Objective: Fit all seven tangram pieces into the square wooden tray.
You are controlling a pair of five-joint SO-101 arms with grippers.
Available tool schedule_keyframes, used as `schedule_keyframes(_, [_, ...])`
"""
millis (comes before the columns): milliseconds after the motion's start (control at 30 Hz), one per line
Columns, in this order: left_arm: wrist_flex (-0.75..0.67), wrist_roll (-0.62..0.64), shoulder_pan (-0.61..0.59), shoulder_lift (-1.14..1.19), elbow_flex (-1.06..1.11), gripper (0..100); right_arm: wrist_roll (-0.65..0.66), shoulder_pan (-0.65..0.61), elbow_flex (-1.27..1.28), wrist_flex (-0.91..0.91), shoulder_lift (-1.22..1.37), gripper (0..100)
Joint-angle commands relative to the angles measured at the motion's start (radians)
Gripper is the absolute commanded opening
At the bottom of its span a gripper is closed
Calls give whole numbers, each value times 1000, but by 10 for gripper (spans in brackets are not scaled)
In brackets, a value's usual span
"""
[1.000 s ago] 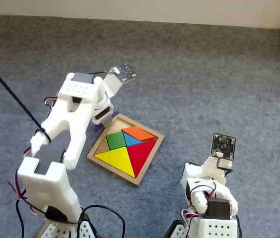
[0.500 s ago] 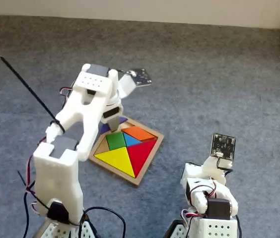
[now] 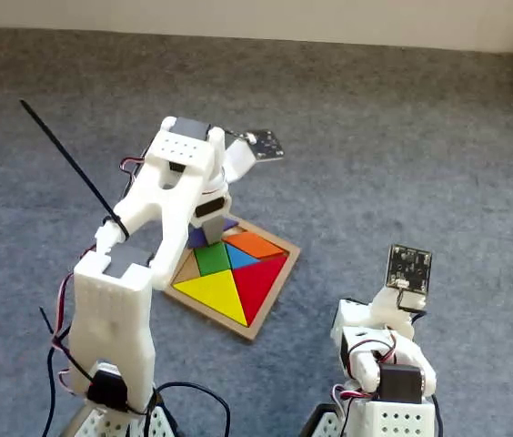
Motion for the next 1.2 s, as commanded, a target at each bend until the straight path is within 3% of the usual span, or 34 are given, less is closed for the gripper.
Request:
schedule_keyframes(0, [35,-5,24,-24,-56,258,9,12,116,-12,-12,5])
schedule_keyframes(300, [37,0,22,-25,-77,255,9,12,116,-12,-12,5])
schedule_keyframes(500, [40,86,-4,-22,-174,255,9,12,116,-12,-12,5])
schedule_keyframes(1167, [31,83,-13,105,-171,255,9,12,116,-12,-12,5])
